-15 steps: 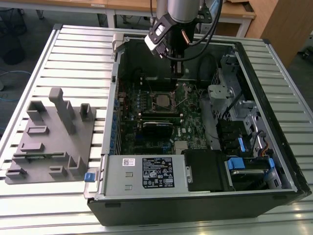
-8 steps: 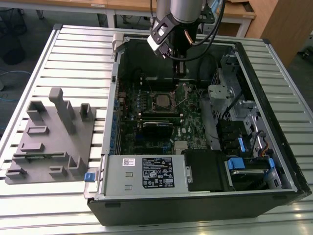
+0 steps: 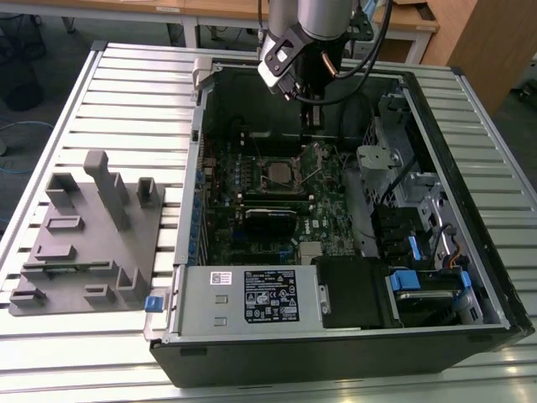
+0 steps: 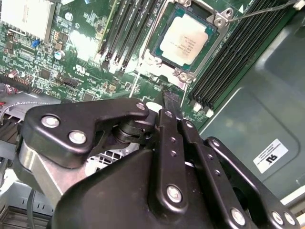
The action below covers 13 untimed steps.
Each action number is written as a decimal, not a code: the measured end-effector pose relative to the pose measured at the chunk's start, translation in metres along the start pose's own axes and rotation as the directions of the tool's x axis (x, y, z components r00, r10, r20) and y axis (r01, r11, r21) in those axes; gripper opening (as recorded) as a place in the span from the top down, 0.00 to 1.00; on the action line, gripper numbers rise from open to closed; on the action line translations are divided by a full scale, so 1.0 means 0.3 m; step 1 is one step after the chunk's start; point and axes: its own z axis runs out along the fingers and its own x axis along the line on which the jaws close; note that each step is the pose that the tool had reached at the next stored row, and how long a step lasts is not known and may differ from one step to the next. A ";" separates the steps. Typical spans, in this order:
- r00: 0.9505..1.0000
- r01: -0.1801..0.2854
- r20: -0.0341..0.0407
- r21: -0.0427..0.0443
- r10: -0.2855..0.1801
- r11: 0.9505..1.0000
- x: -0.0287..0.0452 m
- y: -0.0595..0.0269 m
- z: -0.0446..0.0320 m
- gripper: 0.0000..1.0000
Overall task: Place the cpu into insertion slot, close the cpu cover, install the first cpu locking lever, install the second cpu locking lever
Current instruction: 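Close the cpu cover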
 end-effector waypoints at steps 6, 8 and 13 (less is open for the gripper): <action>1.000 0.000 0.000 0.000 0.000 1.000 0.001 0.019 0.001 0.90; 1.000 0.000 0.000 0.000 0.000 1.000 0.001 0.026 0.001 0.90; 1.000 0.000 0.000 0.000 0.000 1.000 0.002 0.042 0.002 0.90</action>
